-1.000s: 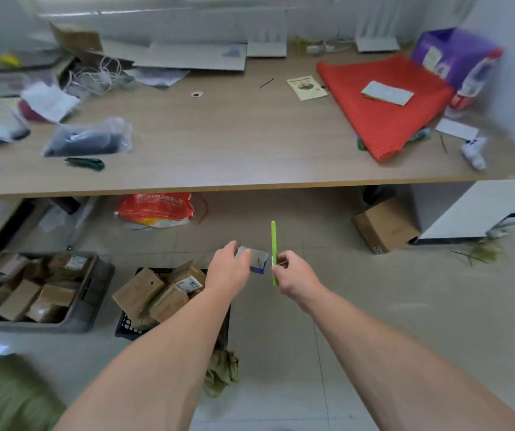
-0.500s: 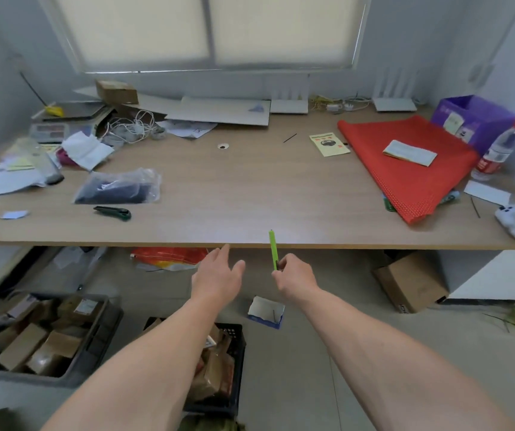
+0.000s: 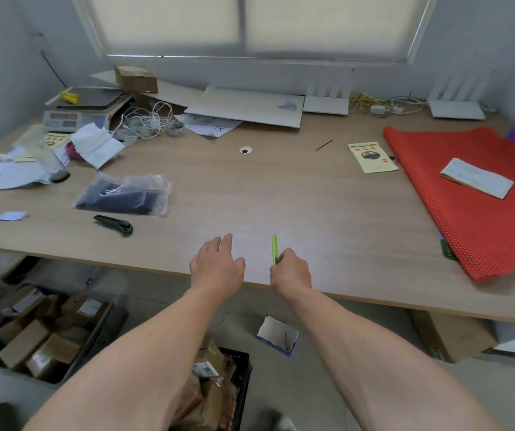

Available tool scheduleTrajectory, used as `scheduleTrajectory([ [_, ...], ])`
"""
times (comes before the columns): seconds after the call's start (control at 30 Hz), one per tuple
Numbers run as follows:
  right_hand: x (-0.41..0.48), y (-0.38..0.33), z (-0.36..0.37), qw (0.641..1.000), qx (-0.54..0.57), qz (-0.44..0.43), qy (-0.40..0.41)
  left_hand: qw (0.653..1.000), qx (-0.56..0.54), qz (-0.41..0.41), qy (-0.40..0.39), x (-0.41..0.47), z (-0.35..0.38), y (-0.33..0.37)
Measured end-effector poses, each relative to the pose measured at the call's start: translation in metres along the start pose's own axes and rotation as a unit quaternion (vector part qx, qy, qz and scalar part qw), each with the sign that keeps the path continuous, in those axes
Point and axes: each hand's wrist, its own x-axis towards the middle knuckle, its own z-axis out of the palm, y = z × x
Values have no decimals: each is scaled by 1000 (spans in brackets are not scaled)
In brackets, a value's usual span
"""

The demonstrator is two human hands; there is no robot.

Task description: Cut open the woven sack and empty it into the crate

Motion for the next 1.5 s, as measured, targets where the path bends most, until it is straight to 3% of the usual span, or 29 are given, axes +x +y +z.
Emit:
scheduleTrajectory([
  [0.23, 87, -14, 14, 998, -53, -39, -10, 998, 62, 12, -23, 87, 26, 11],
  [0.6, 185, -18, 60, 986, -116, -104, -60, 997, 66, -19, -40, 162, 70, -5],
  [1.23, 181, -28, 72, 979, -152, -93, -101, 997, 28, -53, -52, 171, 74, -28],
  [1.5, 167, -37, 58, 975, -196, -81, -68, 998, 29, -39, -40, 164, 60, -27],
])
